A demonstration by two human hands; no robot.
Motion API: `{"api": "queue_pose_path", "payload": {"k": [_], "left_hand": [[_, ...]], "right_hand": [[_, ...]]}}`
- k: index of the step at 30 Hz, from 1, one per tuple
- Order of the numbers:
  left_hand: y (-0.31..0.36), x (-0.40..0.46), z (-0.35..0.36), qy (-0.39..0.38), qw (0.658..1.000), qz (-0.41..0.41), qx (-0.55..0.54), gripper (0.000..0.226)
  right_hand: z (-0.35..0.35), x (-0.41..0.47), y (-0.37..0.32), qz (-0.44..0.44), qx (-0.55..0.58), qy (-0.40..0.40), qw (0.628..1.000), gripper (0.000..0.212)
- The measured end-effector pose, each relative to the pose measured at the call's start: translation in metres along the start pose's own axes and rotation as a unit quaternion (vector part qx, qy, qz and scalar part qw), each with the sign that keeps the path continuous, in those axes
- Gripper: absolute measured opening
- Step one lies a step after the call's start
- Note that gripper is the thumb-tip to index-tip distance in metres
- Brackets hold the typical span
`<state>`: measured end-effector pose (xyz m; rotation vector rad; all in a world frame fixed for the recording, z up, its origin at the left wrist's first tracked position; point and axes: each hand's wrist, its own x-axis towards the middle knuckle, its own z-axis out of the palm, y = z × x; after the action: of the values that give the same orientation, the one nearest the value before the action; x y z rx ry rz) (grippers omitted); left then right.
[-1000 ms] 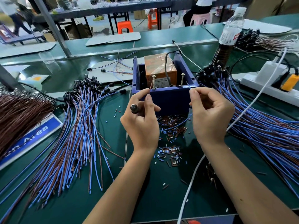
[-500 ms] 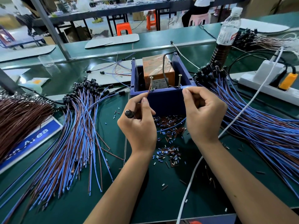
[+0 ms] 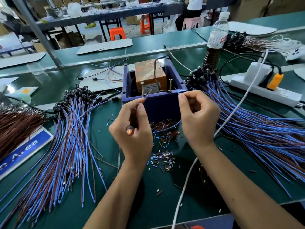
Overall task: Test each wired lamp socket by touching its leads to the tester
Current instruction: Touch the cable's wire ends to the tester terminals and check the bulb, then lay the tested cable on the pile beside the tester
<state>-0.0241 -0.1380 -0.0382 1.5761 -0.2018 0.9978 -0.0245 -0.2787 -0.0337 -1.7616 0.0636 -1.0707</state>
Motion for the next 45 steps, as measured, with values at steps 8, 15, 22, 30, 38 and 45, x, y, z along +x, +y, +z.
{"api": "queue_pose_path", "payload": {"k": [8, 15, 22, 30, 38, 45], "left_hand": [[0.068, -0.013, 0.079, -0.235, 0.957, -0.163, -0.044, 0.013], [0.131, -0.053, 0.195, -0.489, 0.806, -0.331, -0.038, 0.007], [0.128, -0.085, 0.263, -0.311, 0.519, -0.732, -0.315, 0.040], [0.104, -0.039, 0.253, -0.147, 0.654, -0.656, -0.347, 0.036], [0.084, 0.012, 0.224, -0.130, 0.845, -0.479, -0.197, 0.032], [0.049, 0.007, 0.200, -0.277, 0.909, -0.151, 0.271, 0.039]], "right_hand": [[-0.077, 0.009, 0.002, 0.043, 0.027, 0.099, 0.994, 0.013], [-0.222, 0.040, 0.033, 0.122, -0.137, 0.284, 0.941, 0.016], [-0.271, 0.058, 0.042, 0.075, -0.436, 0.173, 0.880, 0.042], [-0.210, 0.060, 0.028, 0.083, -0.225, -0.174, 0.955, 0.027], [-0.219, 0.087, 0.016, -0.025, -0.345, -0.136, 0.928, 0.017], [-0.202, 0.068, 0.036, 0.026, -0.409, -0.223, 0.885, 0.006]]}}
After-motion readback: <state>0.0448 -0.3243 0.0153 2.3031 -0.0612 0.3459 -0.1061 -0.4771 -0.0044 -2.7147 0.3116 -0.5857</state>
